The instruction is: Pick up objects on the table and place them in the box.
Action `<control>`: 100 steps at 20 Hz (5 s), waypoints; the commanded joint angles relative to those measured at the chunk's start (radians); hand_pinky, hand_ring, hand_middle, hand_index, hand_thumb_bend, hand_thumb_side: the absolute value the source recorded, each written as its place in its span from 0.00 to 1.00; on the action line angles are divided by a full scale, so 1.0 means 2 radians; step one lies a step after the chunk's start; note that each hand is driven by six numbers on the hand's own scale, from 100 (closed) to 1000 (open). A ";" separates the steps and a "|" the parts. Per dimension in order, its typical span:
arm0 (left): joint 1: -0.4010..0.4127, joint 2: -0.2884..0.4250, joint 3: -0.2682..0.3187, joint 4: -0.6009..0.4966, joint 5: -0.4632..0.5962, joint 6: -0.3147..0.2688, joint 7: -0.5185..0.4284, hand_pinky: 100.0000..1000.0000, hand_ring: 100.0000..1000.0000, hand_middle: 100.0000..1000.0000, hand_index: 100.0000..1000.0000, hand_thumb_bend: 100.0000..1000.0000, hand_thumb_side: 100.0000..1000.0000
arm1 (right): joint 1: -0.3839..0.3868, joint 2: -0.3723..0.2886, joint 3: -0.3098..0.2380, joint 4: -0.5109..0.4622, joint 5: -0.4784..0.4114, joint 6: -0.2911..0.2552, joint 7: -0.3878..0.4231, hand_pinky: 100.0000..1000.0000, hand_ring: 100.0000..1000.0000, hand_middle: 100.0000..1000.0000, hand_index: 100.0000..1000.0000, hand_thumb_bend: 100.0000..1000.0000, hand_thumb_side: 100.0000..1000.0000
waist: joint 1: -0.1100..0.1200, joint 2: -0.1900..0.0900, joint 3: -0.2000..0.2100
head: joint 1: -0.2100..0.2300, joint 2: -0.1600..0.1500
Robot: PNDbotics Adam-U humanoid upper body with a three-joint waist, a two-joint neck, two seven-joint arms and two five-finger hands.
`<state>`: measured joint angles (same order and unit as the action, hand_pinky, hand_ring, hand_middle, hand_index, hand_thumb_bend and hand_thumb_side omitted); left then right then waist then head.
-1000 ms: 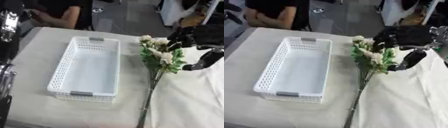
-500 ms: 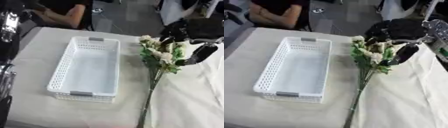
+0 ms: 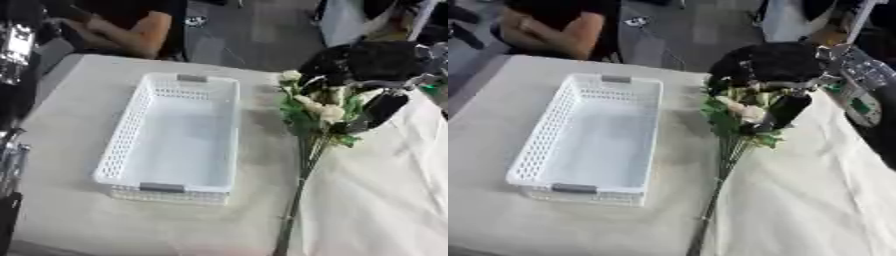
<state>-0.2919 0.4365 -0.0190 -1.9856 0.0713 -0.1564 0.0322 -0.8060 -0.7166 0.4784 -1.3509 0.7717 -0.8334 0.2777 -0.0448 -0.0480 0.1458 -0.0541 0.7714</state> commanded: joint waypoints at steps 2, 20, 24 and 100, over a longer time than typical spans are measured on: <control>-0.010 0.001 -0.001 -0.007 0.003 0.000 -0.004 0.42 0.57 0.70 0.68 0.00 0.75 | -0.001 0.014 -0.004 0.019 0.017 -0.037 0.043 0.88 0.91 0.81 0.88 0.28 0.53 | 0.003 -0.002 0.002 | -0.006 -0.001; -0.016 -0.001 -0.004 -0.007 0.006 -0.001 -0.009 0.42 0.57 0.71 0.68 0.00 0.75 | 0.017 0.033 0.036 0.069 0.116 -0.037 0.020 0.99 0.99 0.87 0.92 0.38 0.84 | 0.002 0.002 0.007 | -0.010 -0.001; -0.016 0.001 -0.004 -0.007 0.005 -0.001 -0.010 0.42 0.57 0.71 0.68 0.00 0.75 | 0.015 0.018 0.060 0.059 0.143 -0.037 0.013 1.00 1.00 0.89 0.93 0.38 0.92 | 0.000 0.002 0.006 | -0.009 -0.001; -0.008 0.004 -0.002 -0.007 0.001 0.001 -0.009 0.43 0.58 0.71 0.68 0.00 0.74 | -0.063 -0.061 -0.122 0.012 0.180 -0.037 -0.445 0.06 0.21 0.20 0.20 0.00 0.00 | -0.001 -0.004 -0.007 | 0.023 -0.001</control>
<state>-0.2997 0.4209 -0.0308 -1.9856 0.0744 -0.1533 0.0117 -0.9016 -0.8259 0.2587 -1.3187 1.1533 -0.7578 -0.4807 -0.0506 -0.0435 0.1311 -0.0166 0.7715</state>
